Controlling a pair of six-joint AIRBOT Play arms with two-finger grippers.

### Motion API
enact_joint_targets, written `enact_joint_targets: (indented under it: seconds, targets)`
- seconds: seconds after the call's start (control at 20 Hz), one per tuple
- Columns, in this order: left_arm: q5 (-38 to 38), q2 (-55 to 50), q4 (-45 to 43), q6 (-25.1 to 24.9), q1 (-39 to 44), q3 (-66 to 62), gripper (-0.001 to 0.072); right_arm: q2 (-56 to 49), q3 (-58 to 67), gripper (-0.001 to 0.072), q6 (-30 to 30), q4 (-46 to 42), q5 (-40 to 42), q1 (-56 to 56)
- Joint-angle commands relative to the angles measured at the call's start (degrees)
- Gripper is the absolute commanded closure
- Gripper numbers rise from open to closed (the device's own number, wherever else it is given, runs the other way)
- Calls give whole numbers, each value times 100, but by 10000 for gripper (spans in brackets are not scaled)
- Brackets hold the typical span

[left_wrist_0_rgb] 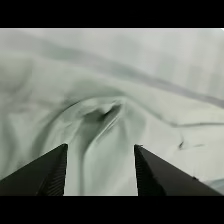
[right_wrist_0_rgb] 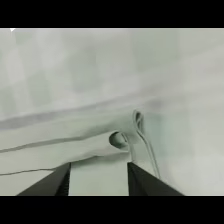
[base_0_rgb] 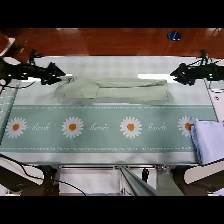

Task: Fold the shirts.

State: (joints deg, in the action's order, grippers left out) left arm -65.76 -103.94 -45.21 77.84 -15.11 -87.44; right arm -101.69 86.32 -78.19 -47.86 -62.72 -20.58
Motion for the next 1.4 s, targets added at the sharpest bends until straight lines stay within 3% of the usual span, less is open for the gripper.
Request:
enact_joint_targets:
  seconds: [0.0, 0.15, 0.35, 0.7, 0.75, 0.8, 0.85, 0.9, 0.95, 1.0, 1.35]
  targets:
    - [-837, 439, -1038, 238, -603, -15, 199, 208, 92, 296, -131, -625, -501, -614]
    - [66, 1405, -761, 13, -647, 898, 199, 208, -197, 296, -260, -890, -625, -793]
    - [1613, 2822, 649, -1078, 4, 2568, 200, -92, -634, 296, -186, -479, -520, -522]
    - [1873, 3073, 772, -1185, 1329, 2911, 200, -669, -634, 300, 98, 195, -599, 295]
    - [2028, 3032, 774, -1182, 1486, 2909, 200, -664, -629, 335, 181, 254, -592, 404]
    - [2188, 2983, 780, -1180, 1637, 2909, 201, -658, -575, 482, 289, 334, -667, 516]
    - [2334, 2931, 780, -1182, 1797, 2909, 209, -629, -494, 693, 348, 404, -767, 595]
    - [2382, 2889, 780, -1180, 1937, 2907, 311, -577, -398, 694, 398, 442, -907, 634]
    - [2352, 2859, 778, -1182, 2065, 2909, 596, -455, -321, 694, 463, 422, -1084, 640]
    - [2330, 2839, 778, -1176, 2190, 2909, 676, -236, -326, 694, 503, 343, -1193, 632]
    - [2623, 2629, 778, -1176, 3495, 2907, 682, 3185, -2133, 694, 297, -868, -920, 457]
